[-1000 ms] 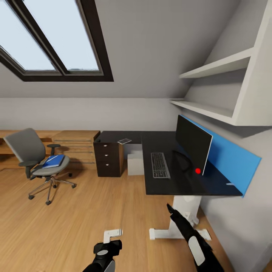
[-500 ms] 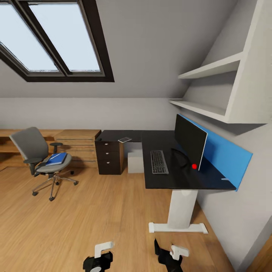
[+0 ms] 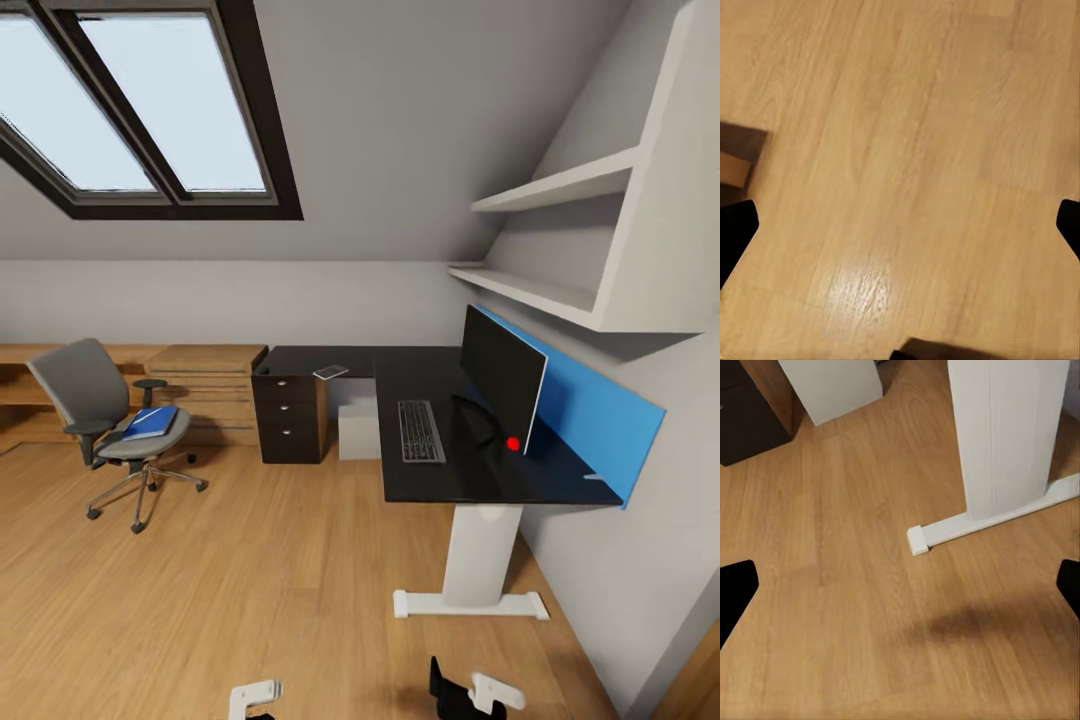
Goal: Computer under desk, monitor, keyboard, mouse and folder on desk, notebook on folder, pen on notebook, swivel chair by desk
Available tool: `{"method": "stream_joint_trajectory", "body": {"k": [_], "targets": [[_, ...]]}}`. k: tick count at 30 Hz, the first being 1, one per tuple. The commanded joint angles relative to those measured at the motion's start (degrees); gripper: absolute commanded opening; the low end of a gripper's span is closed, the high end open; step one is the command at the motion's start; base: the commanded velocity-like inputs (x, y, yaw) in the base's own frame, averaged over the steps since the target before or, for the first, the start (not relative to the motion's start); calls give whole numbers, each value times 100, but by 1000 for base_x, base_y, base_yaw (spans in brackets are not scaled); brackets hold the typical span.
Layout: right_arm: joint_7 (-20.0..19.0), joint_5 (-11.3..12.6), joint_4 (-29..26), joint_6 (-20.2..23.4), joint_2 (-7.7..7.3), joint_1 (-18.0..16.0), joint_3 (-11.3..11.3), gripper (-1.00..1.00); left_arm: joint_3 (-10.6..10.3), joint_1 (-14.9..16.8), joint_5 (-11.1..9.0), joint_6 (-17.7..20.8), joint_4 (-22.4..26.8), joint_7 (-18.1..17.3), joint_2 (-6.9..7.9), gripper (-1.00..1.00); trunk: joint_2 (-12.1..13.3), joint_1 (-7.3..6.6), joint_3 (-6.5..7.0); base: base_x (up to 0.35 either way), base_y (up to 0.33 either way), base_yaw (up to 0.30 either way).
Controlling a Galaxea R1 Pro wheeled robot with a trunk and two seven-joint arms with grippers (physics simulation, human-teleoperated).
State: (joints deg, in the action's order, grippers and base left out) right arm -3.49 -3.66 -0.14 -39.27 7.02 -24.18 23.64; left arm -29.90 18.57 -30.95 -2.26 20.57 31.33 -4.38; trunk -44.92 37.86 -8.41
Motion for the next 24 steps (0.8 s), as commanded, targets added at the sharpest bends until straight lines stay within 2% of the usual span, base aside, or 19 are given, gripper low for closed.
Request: {"method": "stream_joint_trajectory", "body": {"k": [1,9,23,24], "targets": [[-8,-46,9,-6,-54,-1,47,100,-49,6,-60,-23,-37,-38,5,100,35,-21,10,0,0,0],[20,-52,21,10,-123,1,49,100,-45,6,-61,-11,-74,-280,1,100,356,-197,153,0,0,0],[13,-51,22,0,-123,1,53,100,-33,6,-67,-35,-79,-407,16,100,356,-197,153,2,14,0],[27,-49,28,14,-86,1,59,100,-31,6,-77,-37,-79,-416,16,100,356,-197,152,119,260,0]]}}
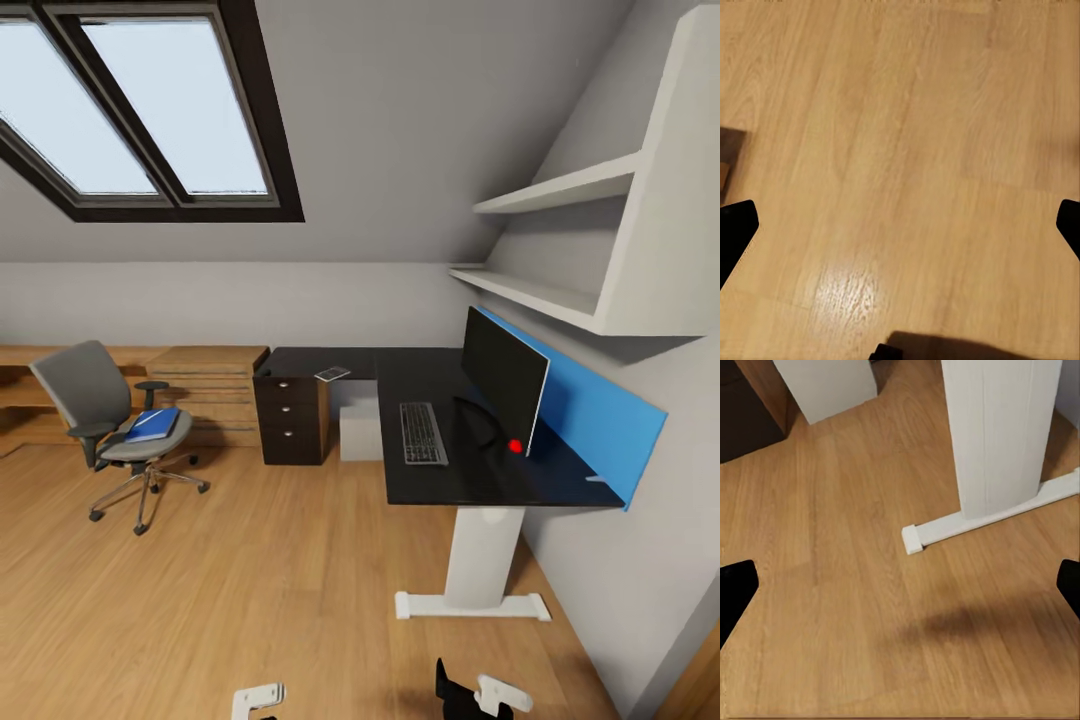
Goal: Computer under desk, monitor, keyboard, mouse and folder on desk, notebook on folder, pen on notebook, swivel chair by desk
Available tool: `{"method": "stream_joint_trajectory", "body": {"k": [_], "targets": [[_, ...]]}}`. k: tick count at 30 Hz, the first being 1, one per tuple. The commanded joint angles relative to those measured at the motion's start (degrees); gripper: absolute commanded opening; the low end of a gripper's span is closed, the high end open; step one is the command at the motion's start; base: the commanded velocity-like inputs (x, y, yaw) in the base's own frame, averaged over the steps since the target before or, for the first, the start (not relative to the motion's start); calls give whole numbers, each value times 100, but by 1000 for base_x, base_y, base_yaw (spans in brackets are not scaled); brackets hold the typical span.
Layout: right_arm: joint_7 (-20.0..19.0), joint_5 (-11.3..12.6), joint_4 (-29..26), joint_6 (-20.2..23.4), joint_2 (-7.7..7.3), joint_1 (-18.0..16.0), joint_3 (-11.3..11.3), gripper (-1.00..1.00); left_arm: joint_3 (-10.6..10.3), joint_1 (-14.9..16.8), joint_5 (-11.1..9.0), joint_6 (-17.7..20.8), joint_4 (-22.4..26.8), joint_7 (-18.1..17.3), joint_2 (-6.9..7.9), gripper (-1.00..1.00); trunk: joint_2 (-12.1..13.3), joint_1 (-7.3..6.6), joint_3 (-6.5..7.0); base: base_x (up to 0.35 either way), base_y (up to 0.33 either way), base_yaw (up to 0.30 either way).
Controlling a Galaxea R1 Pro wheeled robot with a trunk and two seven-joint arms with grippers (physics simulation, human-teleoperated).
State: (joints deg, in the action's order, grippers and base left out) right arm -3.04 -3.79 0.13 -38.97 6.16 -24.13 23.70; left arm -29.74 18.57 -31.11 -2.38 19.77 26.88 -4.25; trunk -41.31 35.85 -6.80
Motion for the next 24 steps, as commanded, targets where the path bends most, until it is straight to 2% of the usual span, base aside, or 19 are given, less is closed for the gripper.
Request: {"method": "stream_joint_trajectory", "body": {"k": [1,6,7,12,14,15,19,24], "targets": [[-17,-38,2,-16,10,-4,53,100,-47,6,-60,-25,0,29,3,100,-6,3,-11,125,263,0],[-20,-26,-1,-21,25,-4,60,100,-43,6,-68,-25,0,28,8,100,-6,3,-13,140,273,0],[-13,-23,9,-15,44,-4,62,100,24,6,-400,-18,0,19,173,100,-6,3,-13,221,261,270],[-13,-25,13,-11,44,-5,59,100,30,6,-419,-20,-6,-151,213,100,-6,3,-21,271,206,267],[-13,-25,13,-11,44,-5,60,100,33,6,-421,-18,-8,-366,273,100,-6,3,-31,309,153,220],[-13,-24,10,-13,44,-4,62,100,79,6,-422,-13,-13,-595,318,100,-6,3,-37,314,121,188],[-13,-24,13,-11,44,-4,64,100,396,6,-415,-9,-212,-1244,435,100,-6,3,-64,320,48,173],[-13,-25,13,-6,44,-4,64,100,508,6,-408,-8,-290,-1487,463,100,-6,3,-98,324,9,157]]}}
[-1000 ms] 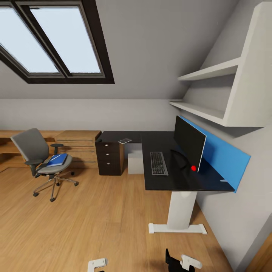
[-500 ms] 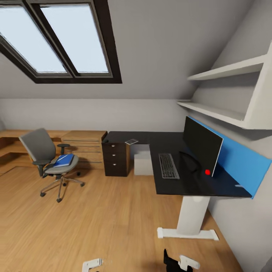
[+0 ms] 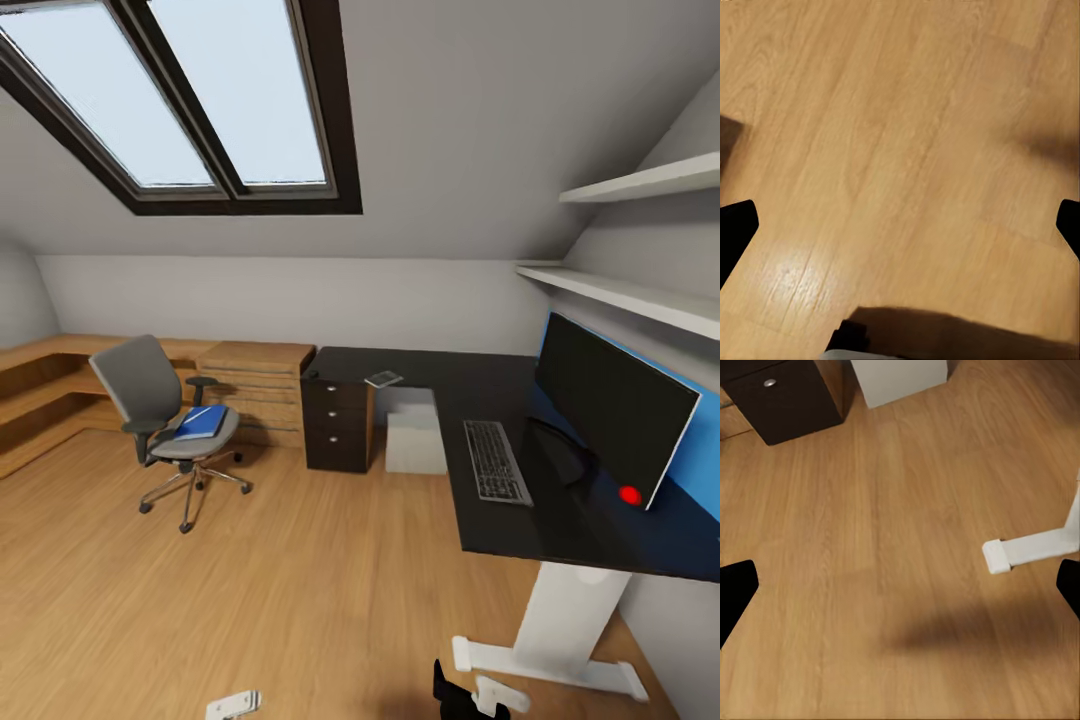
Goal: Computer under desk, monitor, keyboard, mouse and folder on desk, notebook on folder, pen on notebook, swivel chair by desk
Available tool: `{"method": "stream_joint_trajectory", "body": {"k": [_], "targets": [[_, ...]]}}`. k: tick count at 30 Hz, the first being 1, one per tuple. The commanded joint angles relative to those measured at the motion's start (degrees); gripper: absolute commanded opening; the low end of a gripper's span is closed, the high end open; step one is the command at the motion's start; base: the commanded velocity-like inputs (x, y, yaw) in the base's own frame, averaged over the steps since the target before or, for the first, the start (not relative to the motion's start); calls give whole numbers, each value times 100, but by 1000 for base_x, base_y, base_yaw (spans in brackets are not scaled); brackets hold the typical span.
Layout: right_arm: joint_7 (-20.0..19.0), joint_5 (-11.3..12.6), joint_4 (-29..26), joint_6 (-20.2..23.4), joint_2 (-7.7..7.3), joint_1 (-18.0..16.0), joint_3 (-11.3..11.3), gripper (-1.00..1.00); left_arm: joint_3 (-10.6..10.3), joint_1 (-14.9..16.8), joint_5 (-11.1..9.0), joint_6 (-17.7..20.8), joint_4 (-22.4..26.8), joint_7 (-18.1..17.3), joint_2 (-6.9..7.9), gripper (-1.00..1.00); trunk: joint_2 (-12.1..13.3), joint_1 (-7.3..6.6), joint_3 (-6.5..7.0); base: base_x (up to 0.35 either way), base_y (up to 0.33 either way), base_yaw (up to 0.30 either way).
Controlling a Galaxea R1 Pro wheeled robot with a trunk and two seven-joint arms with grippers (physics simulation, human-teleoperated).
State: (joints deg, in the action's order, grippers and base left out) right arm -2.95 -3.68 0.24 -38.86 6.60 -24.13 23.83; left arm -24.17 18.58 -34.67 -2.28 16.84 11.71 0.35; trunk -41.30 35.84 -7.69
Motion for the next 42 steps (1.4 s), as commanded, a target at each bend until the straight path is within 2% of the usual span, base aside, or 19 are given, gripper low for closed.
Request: {"method": "stream_joint_trajectory", "body": {"k": [1,10,42], "targets": [[-21,-36,3,-17,-1,-4,52,100,-41,5,-51,-18,-3,12,-1,100,-7,4,-14,325,2,91],[-25,-36,3,-17,-6,-4,52,100,-27,5,-45,-26,-14,-19,-14,100,-7,4,-22,325,0,14],[-38,-47,3,-25,-9,-4,46,100,-26,5,-48,-44,-14,-28,2,100,1277,-698,552,326,0,0]]}}
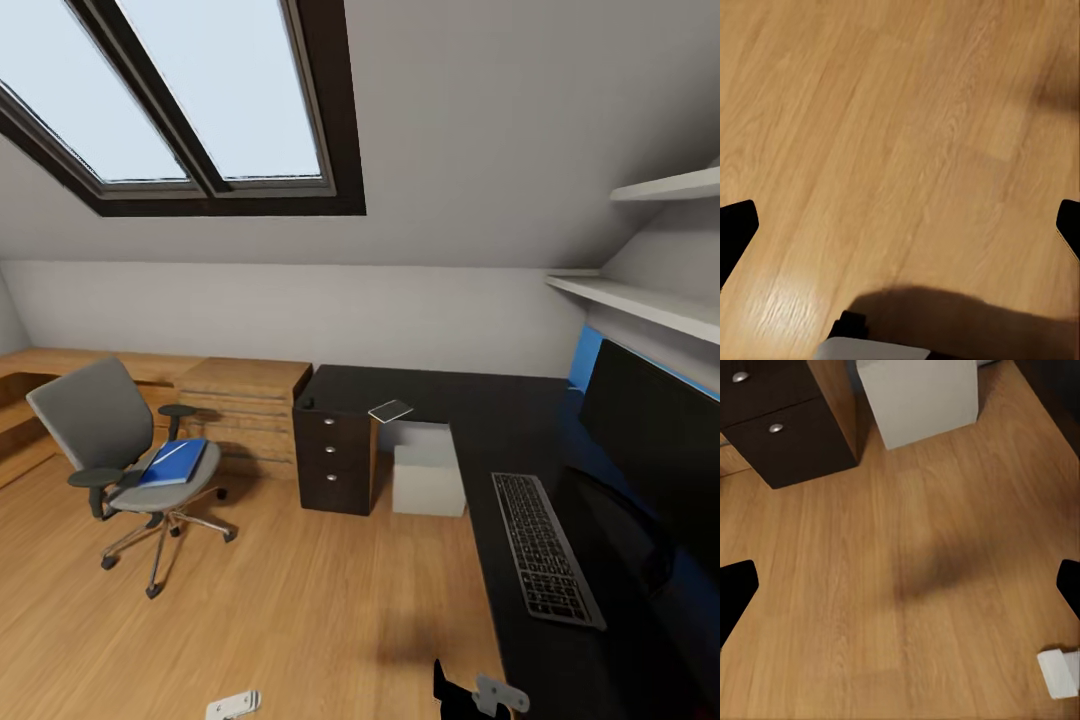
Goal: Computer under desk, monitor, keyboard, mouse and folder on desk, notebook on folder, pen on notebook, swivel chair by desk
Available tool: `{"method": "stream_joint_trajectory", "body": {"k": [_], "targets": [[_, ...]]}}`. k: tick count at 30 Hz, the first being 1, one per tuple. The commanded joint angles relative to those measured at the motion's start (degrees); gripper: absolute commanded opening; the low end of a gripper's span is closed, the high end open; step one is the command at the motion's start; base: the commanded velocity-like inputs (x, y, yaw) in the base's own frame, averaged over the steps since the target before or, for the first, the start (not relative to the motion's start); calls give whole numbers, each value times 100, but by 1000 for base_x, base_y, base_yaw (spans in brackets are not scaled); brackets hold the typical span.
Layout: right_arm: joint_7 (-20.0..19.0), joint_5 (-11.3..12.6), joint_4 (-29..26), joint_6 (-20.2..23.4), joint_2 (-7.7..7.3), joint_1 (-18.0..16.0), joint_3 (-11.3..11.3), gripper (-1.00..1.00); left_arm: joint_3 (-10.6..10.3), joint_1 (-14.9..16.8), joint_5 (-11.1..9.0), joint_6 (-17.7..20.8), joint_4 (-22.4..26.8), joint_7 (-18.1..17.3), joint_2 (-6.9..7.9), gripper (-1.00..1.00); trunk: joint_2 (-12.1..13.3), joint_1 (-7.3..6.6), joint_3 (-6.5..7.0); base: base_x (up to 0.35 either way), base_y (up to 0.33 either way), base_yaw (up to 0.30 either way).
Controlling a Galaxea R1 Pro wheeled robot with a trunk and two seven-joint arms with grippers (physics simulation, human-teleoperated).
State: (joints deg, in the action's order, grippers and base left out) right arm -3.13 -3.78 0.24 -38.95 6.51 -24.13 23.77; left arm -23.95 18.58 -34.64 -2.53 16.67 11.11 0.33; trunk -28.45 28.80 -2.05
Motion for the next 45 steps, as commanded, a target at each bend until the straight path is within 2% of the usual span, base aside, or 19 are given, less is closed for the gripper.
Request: {"method": "stream_joint_trajectory", "body": {"k": [1,14,45], "targets": [[-21,-38,3,-17,0,-4,51,100,-49,5,-51,-19,3,32,5,100,32,-17,7,329,0,0],[-22,-43,3,-17,0,-4,49,100,-49,5,-52,-19,3,32,10,100,553,-302,240,329,27,0],[-21,-44,3,-16,-9,-4,49,100,-40,5,-35,-19,3,33,11,100,553,-302,240,320,175,0]]}}
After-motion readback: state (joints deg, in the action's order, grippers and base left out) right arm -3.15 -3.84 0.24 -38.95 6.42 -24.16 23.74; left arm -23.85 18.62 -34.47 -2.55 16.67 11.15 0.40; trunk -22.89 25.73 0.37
